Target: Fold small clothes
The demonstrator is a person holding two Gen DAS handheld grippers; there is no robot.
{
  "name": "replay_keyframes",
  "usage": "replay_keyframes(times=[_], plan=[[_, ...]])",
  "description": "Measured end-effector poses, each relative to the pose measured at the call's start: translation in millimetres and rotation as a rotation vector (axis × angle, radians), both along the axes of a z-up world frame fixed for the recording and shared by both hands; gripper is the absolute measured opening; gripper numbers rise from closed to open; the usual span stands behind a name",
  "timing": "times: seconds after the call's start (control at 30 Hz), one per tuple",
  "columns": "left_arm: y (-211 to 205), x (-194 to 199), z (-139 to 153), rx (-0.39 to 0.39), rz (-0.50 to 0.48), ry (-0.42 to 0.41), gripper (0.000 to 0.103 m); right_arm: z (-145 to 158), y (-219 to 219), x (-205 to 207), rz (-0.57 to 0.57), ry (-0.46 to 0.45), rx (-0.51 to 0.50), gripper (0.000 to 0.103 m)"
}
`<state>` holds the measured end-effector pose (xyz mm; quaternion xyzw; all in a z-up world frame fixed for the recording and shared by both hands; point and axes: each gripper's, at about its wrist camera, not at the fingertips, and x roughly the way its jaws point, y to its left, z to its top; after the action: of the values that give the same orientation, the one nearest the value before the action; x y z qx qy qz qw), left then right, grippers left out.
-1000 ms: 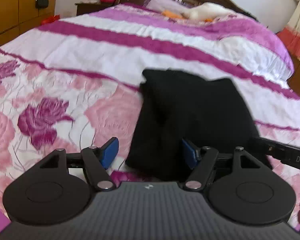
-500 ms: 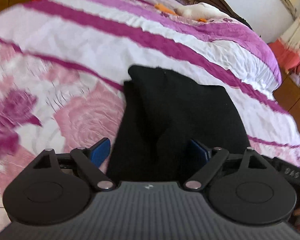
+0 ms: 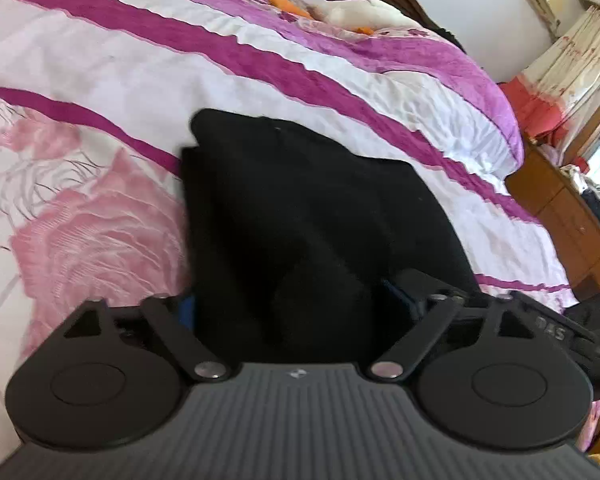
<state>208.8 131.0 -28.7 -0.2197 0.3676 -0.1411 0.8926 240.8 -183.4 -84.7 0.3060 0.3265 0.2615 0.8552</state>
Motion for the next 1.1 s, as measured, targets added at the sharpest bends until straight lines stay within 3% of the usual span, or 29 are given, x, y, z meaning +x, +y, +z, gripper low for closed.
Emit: replay_keyframes(times=[0.07, 0.13, 0.2, 0.37, 0.6, 0.93, 1.1], plan=[[2, 1, -1, -0.053, -0.002, 0.009, 0.069, 0, -2, 1, -0.003, 0.011, 0.031, 0.050], [5, 1, 1, -0.093, 0.006, 0.017, 0.057, 4, -4, 0, -0.011, 0.026, 0.057, 0.047], [9, -2, 6, -0.128, 0.013, 0.018, 0.051, 9, -7, -4, -0.025, 0.049, 0.090, 0.046], [11, -14, 23, -0.211, -0.003, 0.020, 0.049, 32, -17, -13, -0.032, 0.080, 0.172, 0.044], [-9, -49, 42, -0.275, -0.041, 0.046, 0.048, 65, -39, -52, -0.043, 0.103, 0.133, 0.044], [-70, -121, 43, -0.233, -0.153, 0.084, 0.049, 66, -96, -127, -0.105, 0.151, 0.033, 0.044], [-91, -142, 28, -0.100, -0.158, 0.103, 0.050, 37, -104, -145, -0.142, 0.160, -0.075, 0.046]])
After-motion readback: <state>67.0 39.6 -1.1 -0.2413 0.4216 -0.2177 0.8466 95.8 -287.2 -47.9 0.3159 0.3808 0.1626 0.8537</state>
